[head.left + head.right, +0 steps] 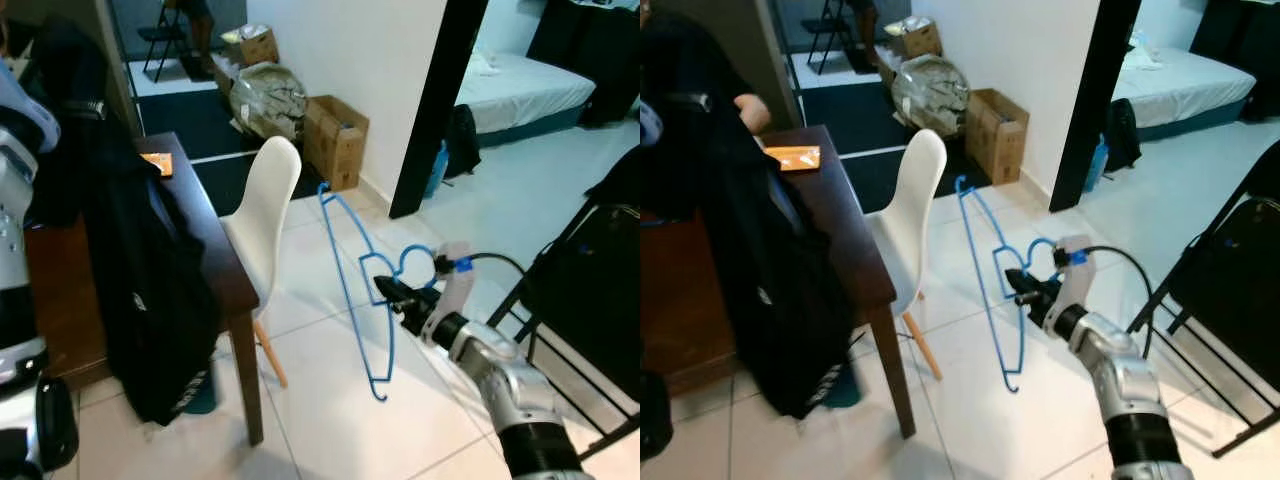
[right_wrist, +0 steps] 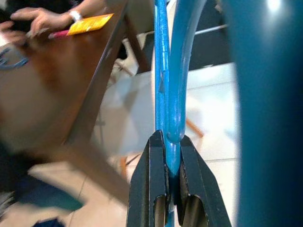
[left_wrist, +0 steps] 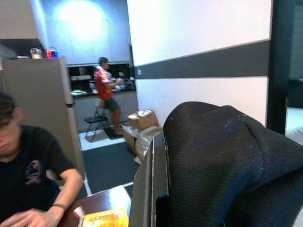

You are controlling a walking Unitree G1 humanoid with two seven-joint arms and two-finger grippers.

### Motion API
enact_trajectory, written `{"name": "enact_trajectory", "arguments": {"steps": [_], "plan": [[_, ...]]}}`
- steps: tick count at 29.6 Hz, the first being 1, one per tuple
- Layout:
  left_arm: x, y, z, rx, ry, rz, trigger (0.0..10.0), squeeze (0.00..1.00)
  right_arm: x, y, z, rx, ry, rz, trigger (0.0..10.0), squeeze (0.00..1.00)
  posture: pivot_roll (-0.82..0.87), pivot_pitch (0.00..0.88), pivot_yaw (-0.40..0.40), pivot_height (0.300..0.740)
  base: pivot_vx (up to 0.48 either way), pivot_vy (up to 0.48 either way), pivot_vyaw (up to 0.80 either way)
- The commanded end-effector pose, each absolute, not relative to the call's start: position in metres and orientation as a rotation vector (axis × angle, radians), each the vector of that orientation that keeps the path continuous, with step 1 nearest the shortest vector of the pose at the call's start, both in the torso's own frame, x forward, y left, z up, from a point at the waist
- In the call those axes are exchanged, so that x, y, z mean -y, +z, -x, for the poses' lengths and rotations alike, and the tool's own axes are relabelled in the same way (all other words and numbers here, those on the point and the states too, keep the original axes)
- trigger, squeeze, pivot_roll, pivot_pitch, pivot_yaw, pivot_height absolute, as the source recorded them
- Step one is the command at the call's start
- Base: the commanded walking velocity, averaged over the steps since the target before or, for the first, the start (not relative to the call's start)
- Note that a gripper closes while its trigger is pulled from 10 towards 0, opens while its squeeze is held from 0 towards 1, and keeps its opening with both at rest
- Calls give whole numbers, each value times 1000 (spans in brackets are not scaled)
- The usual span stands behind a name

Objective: Hang hanger

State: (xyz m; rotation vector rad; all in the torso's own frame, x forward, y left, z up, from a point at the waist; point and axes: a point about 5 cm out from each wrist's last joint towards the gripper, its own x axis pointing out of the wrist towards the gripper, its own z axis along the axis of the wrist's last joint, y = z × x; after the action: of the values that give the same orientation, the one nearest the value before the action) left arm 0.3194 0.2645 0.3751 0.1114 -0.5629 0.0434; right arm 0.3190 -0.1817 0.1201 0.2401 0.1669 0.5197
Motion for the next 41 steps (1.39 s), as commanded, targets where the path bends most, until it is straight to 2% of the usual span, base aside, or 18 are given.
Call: {"name": "enact_trajectory", "arguments": {"steps": [1,7,13,15,16,18,19,20,21,24,27,30,34,35,36,39,40,41], "plan": [[-272,384,-316,582,74,-142,10000,0,179,121,-319,-158,522,-249,10000,0,71,0,-31,740,480,0,0],[-277,398,-316,601,91,-157,10000,0,179,121,-320,-153,520,-247,10000,0,72,0,-29,740,480,0,0],[-300,413,-309,618,230,-172,10000,0,179,122,-321,-150,520,-248,10000,0,72,0,-26,740,480,0,0],[-319,401,-308,541,347,-182,10000,0,178,122,-321,-149,520,-249,10000,0,72,0,-24,740,401,0,0],[-319,401,-308,541,347,-182,10000,0,178,122,-321,-149,520,-249,10000,0,72,0,-24,740,401,0,0],[-334,376,-308,436,437,-145,10000,0,178,122,-321,-147,520,-252,10000,0,73,0,-21,740,0,0,0],[-333,347,-313,323,427,-112,10000,0,178,123,-321,-147,522,-253,10000,0,70,0,-23,740,0,0,0],[-333,347,-313,323,427,-112,10000,0,178,123,-321,-147,522,-253,10000,0,70,0,-23,740,0,0,0],[-325,293,-315,129,406,-102,10000,0,177,123,-320,-149,539,-259,10000,0,68,0,-26,740,0,0,0],[-321,271,-313,54,399,-112,10000,0,177,124,-320,-150,550,-262,10000,0,68,0,-26,740,0,0,0],[-322,215,-296,-115,455,-130,10000,0,171,126,-312,-157,671,-311,10000,0,76,0,-36,740,0,0,0],[-317,188,-285,-190,452,-106,10000,0,170,126,-311,-171,720,-331,10000,0,88,0,-46,740,0,0,0],[-314,184,-284,-194,440,-97,10000,0,170,126,-311,-173,721,-331,10000,0,88,0,-46,740,0,0,0],[-289,178,-287,-187,308,-63,10000,0,170,126,-311,-176,723,-327,10000,0,85,0,-50,740,0,0,0],[-279,177,-289,-182,257,-53,10000,0,170,126,-311,-177,723,-325,10000,0,85,0,-50,740,0,0,0],[-273,176,-288,-180,229,-47,10000,0,170,127,-311,-178,725,-325,10000,0,85,0,-50,740,0,0,0],[-245,157,-288,-269,101,-46,10000,745,171,127,-310,-183,726,-322,10000,0,77,0,-48,740,0,0,0],[-245,157,-288,-269,101,-46,10000,745,171,127,-310,-183,726,-322,10000,0,77,0,-48,740,0,0,0]]}}
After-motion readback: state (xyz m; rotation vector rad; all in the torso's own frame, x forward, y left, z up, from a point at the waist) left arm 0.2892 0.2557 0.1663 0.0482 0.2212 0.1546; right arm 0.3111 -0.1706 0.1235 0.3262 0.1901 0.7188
